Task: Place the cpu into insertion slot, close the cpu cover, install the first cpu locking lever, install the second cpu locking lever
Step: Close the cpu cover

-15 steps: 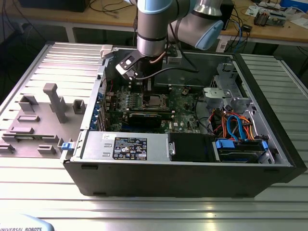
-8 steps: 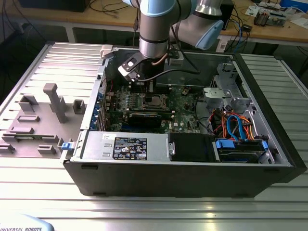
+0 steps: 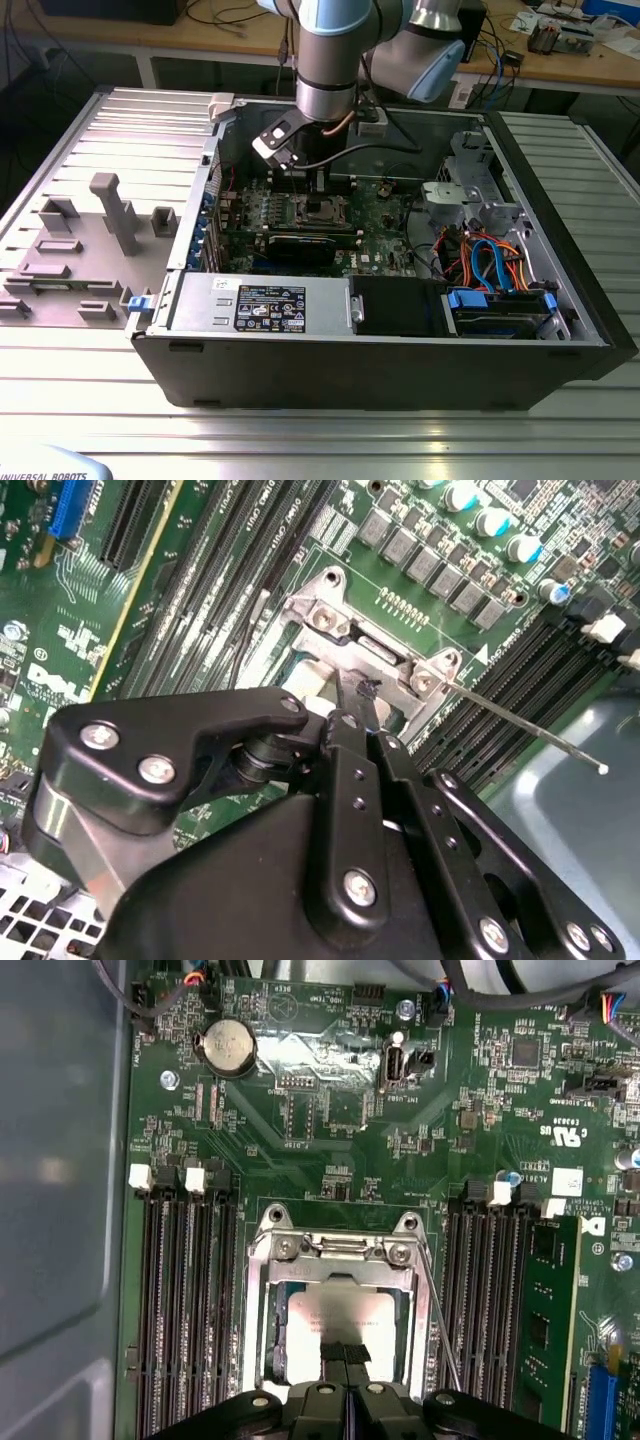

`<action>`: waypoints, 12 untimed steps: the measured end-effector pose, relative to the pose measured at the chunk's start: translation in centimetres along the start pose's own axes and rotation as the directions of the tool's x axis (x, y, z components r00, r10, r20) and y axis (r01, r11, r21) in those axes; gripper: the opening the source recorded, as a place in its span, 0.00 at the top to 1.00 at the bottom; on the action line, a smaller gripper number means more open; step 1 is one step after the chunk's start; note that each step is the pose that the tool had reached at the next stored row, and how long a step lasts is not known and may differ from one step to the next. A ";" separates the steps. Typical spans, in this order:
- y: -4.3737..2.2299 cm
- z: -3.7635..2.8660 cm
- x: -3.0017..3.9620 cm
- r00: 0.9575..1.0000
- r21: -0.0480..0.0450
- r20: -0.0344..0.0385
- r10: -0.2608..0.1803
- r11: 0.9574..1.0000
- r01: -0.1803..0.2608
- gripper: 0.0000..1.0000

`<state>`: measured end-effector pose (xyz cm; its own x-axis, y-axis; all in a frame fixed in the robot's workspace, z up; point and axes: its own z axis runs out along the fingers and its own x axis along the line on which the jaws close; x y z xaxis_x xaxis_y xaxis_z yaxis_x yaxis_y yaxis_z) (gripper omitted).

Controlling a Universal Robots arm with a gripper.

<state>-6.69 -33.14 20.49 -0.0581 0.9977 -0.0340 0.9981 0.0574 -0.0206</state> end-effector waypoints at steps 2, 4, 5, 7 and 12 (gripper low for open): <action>0.00 -0.42 0.01 1.000 -0.001 -0.001 0.000 1.000 0.000 0.89; -0.03 -0.91 -0.02 1.000 0.000 0.000 0.000 1.000 0.000 0.89; -0.05 -0.93 -0.01 1.000 0.000 0.000 0.000 1.000 0.000 0.89; -0.07 -0.93 -0.02 1.000 0.000 0.000 0.000 1.000 0.000 0.89; -0.14 -1.01 0.02 1.000 0.000 0.000 0.000 1.000 0.000 0.89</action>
<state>-6.81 -33.10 21.50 -0.0578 0.9977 -0.0342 0.9981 0.0571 -0.0211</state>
